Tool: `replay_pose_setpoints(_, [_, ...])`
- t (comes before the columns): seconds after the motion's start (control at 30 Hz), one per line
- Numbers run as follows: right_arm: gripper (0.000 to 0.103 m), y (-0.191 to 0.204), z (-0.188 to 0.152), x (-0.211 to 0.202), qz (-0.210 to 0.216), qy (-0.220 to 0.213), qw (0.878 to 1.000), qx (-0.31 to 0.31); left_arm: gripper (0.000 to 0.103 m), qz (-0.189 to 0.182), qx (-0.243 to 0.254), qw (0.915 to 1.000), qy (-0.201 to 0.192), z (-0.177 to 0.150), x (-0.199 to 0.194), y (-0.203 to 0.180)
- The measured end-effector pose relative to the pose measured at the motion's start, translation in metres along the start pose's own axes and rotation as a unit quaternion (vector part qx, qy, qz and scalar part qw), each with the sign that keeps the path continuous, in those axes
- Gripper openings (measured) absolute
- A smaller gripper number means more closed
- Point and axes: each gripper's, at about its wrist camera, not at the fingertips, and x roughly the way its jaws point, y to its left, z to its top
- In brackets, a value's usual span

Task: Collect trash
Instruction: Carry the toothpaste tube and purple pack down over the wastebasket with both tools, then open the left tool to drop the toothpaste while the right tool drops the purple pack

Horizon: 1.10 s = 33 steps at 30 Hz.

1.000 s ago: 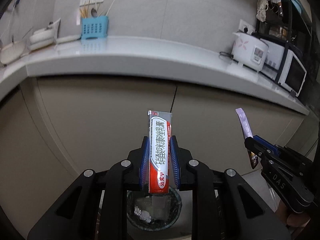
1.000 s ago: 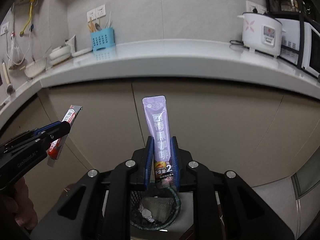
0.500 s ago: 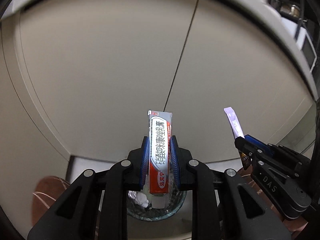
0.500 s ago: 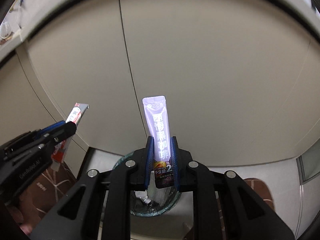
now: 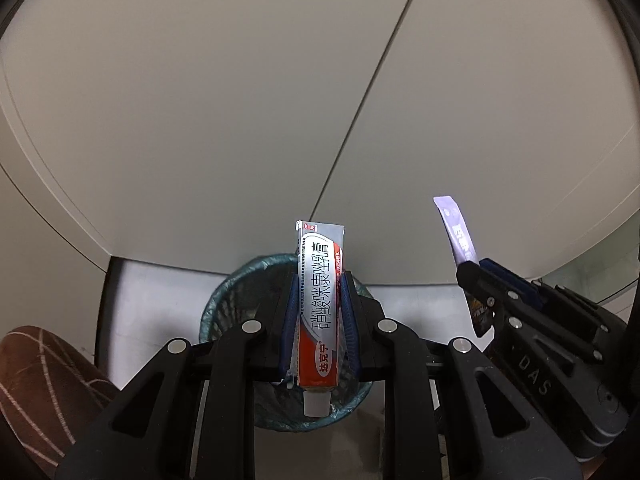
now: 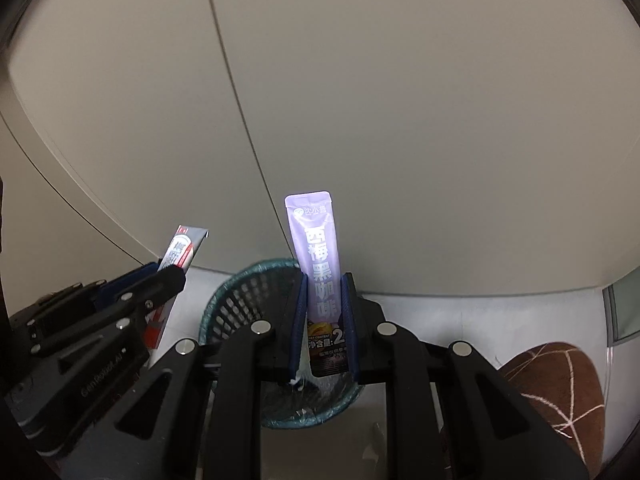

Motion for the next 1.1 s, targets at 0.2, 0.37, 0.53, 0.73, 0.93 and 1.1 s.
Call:
replay_pose_setpoints(0.2, [0.016, -0.006, -0.006, 0.008, 0.001, 0.014, 1.0, 0.013, 0.022, -0.013, -0.005, 0.999, 0.043, 0.0, 0.027, 0.004])
replay_pose_setpoints(0.37, [0.016, -0.002, 0.008, 0.014, 0.0, 0.015, 1.0, 0.01, 0.028, -0.016, -0.008, 0.9984, 0.054, -0.004, 0.039, 0.008])
replay_pose_setpoints(0.53, [0.017, -0.001, 0.007, 0.016, 0.008, 0.02, 1.0, 0.009, 0.05, 0.017, 0.0, 0.9995, 0.028, -0.005, 0.032, 0.014])
replay_pose_setpoints(0.73, [0.017, 0.011, 0.005, 0.02, 0.033, 0.029, 0.999, -0.019, 0.074, 0.062, 0.001, 0.9981, 0.006, -0.001, 0.013, 0.029])
replay_pose_setpoints(0.93, [0.017, 0.02, 0.004, 0.034, 0.05, 0.043, 0.997, -0.033, 0.089, 0.082, -0.003, 0.9966, -0.01, 0.005, 0.004, 0.041])
replay_pose_setpoints(1.1, [0.02, 0.026, 0.005, 0.045, 0.062, 0.059, 0.996, -0.037, 0.092, 0.086, -0.012, 0.9962, -0.005, 0.007, 0.006, 0.042])
